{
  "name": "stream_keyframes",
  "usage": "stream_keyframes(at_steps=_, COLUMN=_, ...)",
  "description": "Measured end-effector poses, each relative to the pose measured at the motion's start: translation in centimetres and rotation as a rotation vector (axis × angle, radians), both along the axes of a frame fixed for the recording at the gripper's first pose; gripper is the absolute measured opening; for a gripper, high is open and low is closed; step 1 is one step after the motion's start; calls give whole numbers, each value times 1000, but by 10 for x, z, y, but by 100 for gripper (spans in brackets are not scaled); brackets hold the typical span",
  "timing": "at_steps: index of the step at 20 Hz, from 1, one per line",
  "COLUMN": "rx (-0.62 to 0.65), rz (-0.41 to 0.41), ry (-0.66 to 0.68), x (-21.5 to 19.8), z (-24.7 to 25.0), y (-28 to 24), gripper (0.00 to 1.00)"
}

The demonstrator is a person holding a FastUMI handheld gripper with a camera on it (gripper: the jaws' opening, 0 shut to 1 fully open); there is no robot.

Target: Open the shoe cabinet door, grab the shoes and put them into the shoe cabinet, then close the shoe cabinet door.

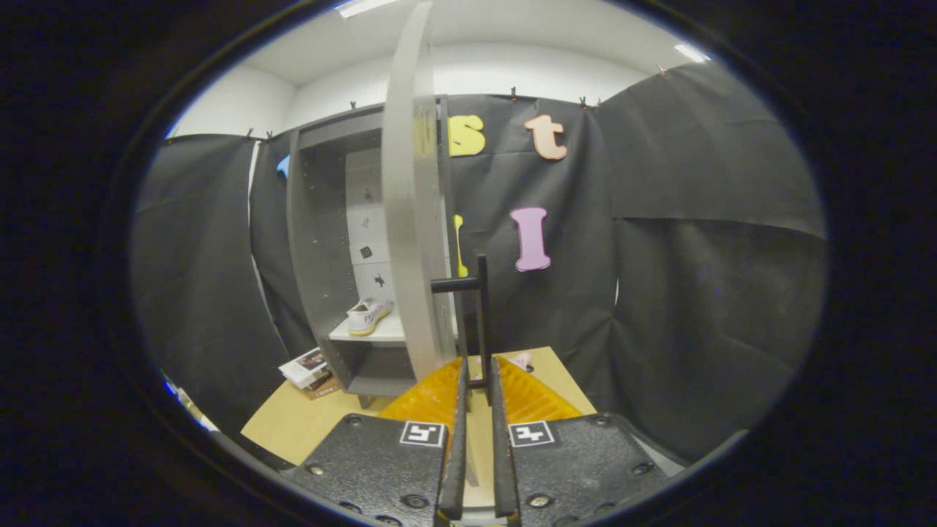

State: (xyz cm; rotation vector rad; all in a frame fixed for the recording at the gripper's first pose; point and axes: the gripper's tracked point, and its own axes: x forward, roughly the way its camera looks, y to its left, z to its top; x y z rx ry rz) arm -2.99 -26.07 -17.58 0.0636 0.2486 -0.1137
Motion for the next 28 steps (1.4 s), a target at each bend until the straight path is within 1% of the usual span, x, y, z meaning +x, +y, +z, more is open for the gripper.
stream_keyframes(at_steps=3, rx=-31, rz=45, ry=17, x=-25, z=-11, y=31, gripper=40)
stream_keyframes(at_steps=6, rx=-51, rz=42, ry=36, x=-47, z=-22, y=58, gripper=61)
stream_keyframes(at_steps=8, rx=-53, rz=57, ry=44, x=-53, z=-34, y=84, gripper=73)
stream_keyframes(at_steps=10, rx=-64, rz=64, ry=69, x=-51, z=-56, y=112, gripper=91)
stream_keyframes(at_steps=11, rx=-62, rz=65, ry=75, x=-49, z=-64, y=122, gripper=98)
stream_keyframes(at_steps=13, rx=-58, rz=65, ry=89, x=-40, z=-86, y=141, gripper=99)
stream_keyframes(at_steps=16, rx=-62, rz=81, ry=136, x=-25, z=-135, y=168, gripper=100)
stream_keyframes(at_steps=18, rx=-66, rz=120, ry=191, x=-15, z=-174, y=187, gripper=100)
stream_keyframes(at_steps=20, rx=-39, rz=159, ry=251, x=-6, z=-213, y=204, gripper=100)
stream_keyframes(at_steps=23, rx=-13, rz=168, ry=335, x=16, z=-269, y=212, gripper=100)
stream_keyframes(at_steps=26, rx=8, rz=201, ry=414, x=45, z=-319, y=224, gripper=98)
stream_keyframes(at_steps=28, rx=26, rz=207, ry=466, x=65, z=-348, y=226, gripper=97)
